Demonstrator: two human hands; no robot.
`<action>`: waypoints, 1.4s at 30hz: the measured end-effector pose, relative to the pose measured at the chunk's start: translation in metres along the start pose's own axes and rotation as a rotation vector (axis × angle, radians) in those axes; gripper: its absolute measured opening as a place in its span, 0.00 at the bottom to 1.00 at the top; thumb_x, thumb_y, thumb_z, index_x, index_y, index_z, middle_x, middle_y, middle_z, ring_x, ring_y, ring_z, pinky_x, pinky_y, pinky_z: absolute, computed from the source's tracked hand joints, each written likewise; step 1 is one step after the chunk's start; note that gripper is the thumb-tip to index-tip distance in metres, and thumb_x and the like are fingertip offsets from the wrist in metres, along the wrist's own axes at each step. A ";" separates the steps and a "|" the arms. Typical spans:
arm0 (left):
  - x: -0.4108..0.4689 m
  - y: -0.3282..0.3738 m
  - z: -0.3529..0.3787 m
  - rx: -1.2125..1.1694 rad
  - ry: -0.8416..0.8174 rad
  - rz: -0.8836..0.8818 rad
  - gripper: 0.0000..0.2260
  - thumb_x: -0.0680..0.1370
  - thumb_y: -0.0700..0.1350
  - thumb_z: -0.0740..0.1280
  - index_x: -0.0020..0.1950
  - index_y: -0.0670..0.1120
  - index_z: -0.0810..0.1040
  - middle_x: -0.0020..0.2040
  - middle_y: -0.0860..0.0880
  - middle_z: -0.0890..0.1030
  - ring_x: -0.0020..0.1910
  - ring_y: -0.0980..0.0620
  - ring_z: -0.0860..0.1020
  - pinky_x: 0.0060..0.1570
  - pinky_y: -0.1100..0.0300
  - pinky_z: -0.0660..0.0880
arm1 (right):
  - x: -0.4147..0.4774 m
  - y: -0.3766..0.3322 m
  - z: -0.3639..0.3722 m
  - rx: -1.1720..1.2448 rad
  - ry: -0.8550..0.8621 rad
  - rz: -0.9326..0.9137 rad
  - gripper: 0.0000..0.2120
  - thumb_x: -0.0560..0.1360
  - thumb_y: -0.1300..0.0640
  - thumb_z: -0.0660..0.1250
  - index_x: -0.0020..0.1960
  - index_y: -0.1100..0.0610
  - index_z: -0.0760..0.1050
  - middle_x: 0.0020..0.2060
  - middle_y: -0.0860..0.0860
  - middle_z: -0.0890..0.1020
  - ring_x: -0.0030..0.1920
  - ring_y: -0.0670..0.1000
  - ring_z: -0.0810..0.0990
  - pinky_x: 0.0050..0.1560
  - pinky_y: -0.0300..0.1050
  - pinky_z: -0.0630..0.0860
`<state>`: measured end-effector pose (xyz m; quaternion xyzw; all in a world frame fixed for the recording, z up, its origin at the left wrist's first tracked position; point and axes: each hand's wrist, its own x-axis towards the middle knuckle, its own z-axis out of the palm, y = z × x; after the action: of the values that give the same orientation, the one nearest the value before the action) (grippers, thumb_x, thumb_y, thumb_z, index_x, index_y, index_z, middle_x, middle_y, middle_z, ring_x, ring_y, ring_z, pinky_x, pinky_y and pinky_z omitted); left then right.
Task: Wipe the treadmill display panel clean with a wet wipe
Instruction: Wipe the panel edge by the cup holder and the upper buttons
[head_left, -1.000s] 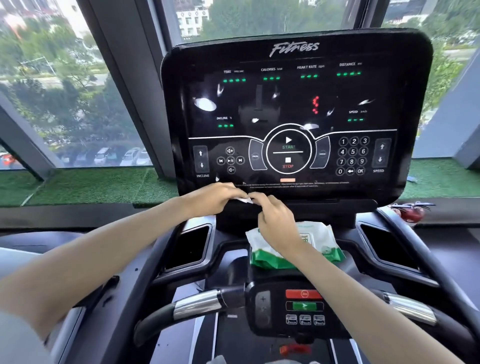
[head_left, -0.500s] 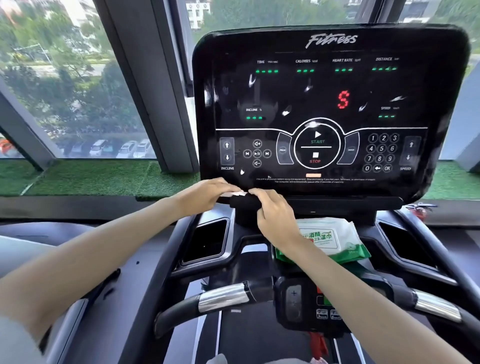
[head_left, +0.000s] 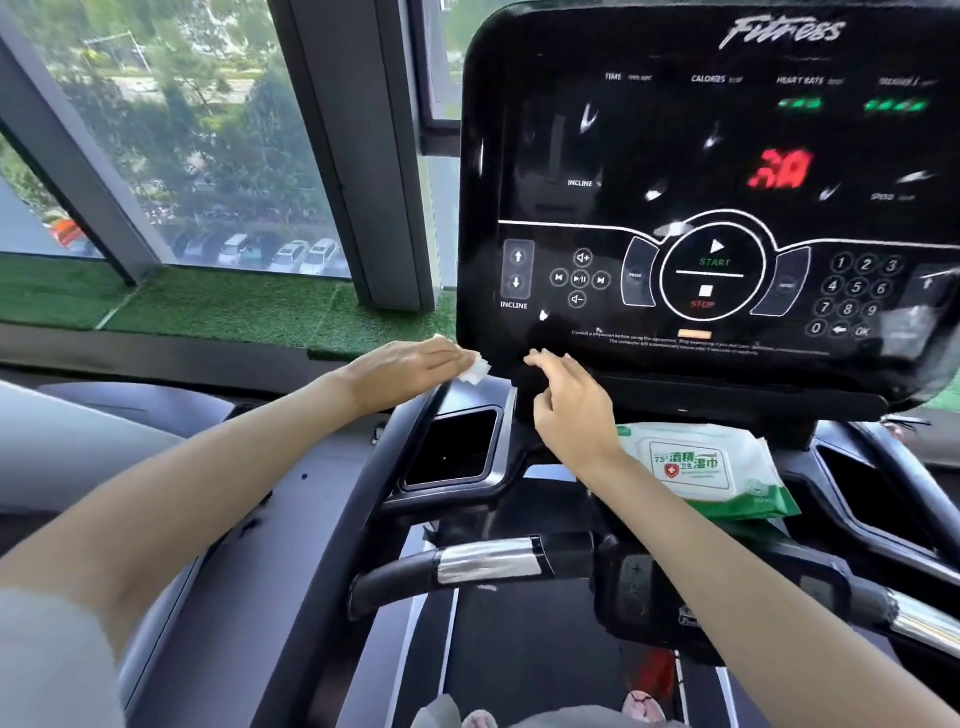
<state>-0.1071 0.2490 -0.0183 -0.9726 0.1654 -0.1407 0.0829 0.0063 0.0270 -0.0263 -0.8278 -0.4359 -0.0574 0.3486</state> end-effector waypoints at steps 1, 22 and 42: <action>-0.004 0.000 -0.002 0.011 -0.001 -0.016 0.23 0.71 0.28 0.66 0.66 0.36 0.70 0.60 0.43 0.78 0.61 0.48 0.72 0.42 0.52 0.81 | 0.002 0.001 -0.001 -0.005 -0.012 0.007 0.23 0.69 0.70 0.58 0.63 0.59 0.73 0.57 0.56 0.79 0.63 0.56 0.73 0.59 0.42 0.68; 0.171 0.054 -0.125 -1.910 0.689 -0.907 0.14 0.78 0.38 0.64 0.64 0.42 0.74 0.49 0.43 0.83 0.48 0.49 0.81 0.50 0.56 0.78 | 0.101 0.000 -0.160 1.018 -0.034 0.328 0.02 0.73 0.65 0.67 0.46 0.61 0.75 0.37 0.56 0.81 0.31 0.48 0.77 0.33 0.38 0.77; 0.201 0.077 -0.120 -1.588 0.761 -1.033 0.11 0.76 0.37 0.66 0.56 0.46 0.79 0.48 0.46 0.82 0.48 0.49 0.80 0.51 0.52 0.77 | 0.108 0.033 -0.167 1.185 -0.047 0.358 0.15 0.71 0.55 0.71 0.56 0.54 0.74 0.43 0.53 0.82 0.40 0.47 0.80 0.43 0.41 0.75</action>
<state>0.0160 0.0943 0.1288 -0.5901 -0.2133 -0.3086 -0.7149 0.1326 -0.0161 0.1252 -0.5546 -0.2556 0.2723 0.7436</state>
